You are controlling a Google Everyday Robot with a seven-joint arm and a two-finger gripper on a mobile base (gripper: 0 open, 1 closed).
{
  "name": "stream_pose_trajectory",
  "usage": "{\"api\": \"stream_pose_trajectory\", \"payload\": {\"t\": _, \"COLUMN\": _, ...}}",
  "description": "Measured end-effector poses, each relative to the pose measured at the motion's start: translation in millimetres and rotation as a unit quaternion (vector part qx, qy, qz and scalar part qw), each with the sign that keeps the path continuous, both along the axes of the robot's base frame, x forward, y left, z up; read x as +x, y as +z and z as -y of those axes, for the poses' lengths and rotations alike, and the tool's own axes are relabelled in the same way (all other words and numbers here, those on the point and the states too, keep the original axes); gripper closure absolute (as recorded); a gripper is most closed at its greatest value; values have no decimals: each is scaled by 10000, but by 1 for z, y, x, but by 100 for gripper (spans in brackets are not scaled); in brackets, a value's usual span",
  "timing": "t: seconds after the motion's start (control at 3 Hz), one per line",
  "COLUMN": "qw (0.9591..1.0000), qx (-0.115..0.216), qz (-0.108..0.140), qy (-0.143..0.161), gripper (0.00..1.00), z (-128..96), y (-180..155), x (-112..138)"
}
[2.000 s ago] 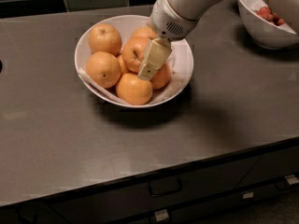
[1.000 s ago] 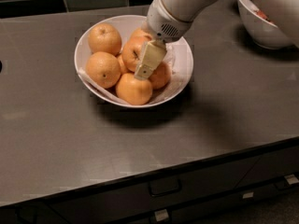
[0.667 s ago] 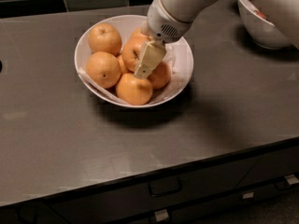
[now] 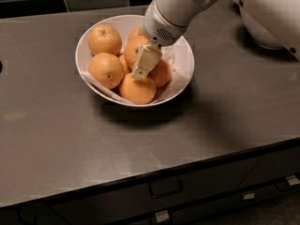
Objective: Pick orange from white bowl
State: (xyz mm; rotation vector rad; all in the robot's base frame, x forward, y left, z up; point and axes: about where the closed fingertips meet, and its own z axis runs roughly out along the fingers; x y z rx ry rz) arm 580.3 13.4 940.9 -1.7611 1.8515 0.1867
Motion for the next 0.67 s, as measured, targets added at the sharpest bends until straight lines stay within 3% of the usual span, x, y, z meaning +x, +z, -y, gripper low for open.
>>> {"api": "stream_pose_trajectory", "payload": {"t": 0.33, "qw": 9990, "qx": -35, "qz": 405, "qy": 201, "gripper": 9, "z": -11, "y": 33, "x": -16}}
{"api": "stream_pose_trajectory", "payload": {"t": 0.67, "qw": 9968, "qx": -59, "qz": 703, "qy": 364, "gripper": 12, "z": -20, "y": 59, "x": -27}}
